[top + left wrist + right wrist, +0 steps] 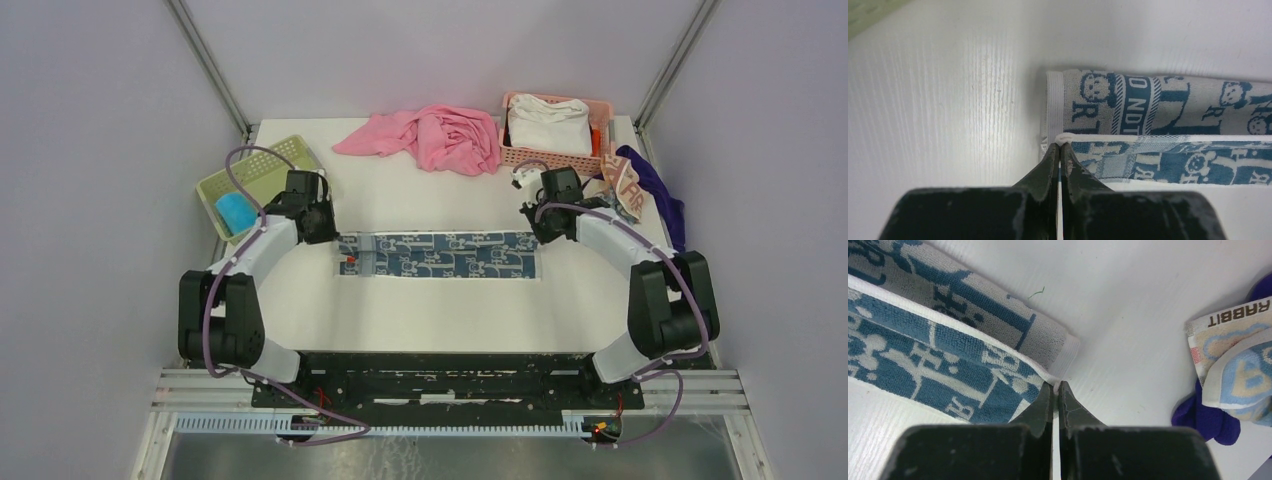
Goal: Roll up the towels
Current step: Fold the towel at the center of the board.
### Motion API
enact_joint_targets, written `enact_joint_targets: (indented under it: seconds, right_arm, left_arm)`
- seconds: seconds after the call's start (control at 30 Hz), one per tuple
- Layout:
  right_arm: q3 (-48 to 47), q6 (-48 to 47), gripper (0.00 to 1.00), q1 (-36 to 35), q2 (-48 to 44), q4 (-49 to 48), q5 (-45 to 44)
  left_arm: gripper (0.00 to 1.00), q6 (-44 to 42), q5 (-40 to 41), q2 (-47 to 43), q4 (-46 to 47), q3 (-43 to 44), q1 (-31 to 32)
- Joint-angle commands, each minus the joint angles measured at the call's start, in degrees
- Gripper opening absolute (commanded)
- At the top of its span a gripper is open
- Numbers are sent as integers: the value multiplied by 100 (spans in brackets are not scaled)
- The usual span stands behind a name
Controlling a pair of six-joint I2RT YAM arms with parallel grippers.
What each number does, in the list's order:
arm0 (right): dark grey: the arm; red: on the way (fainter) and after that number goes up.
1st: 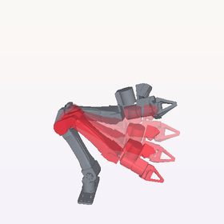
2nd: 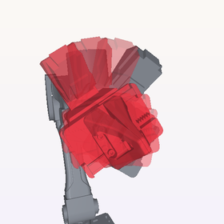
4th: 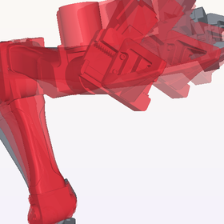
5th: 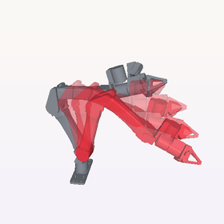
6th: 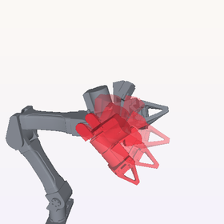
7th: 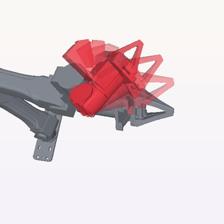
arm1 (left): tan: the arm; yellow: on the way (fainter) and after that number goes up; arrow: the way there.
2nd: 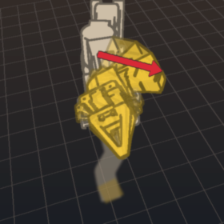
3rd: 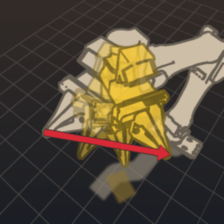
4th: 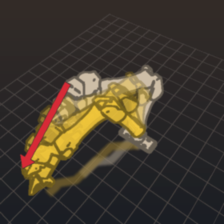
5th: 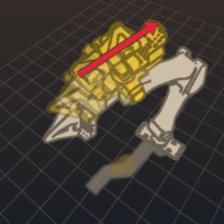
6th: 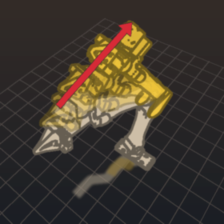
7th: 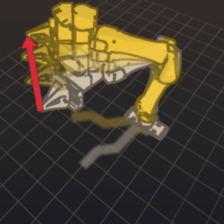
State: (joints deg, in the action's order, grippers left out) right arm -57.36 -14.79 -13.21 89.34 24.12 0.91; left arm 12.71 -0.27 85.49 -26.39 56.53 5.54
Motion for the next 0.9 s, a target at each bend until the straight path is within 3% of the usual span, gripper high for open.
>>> enact_joint_targets:
  seconds: [0.0, 0.43, 0.67, 0.87]
  right_arm:
    - [109, 284, 3, -54, -220, -106, -327]
    - [387, 678, 4, -67, -815, -140, -341]
    - [725, 1173, 5, -77, -710, -99, -120]
    - [770, 1341, 10, -85, -475, 119, -196]
  left_arm:
    - [3, 364, -22, -308, 140, -336, -49]
    - [3, 504, -19, -925, -78, -654, -51]
    - [3, 841, 14, -772, -14, -1132, -45]
    - [14, 1097, -42, -668, 46, -1286, -50]
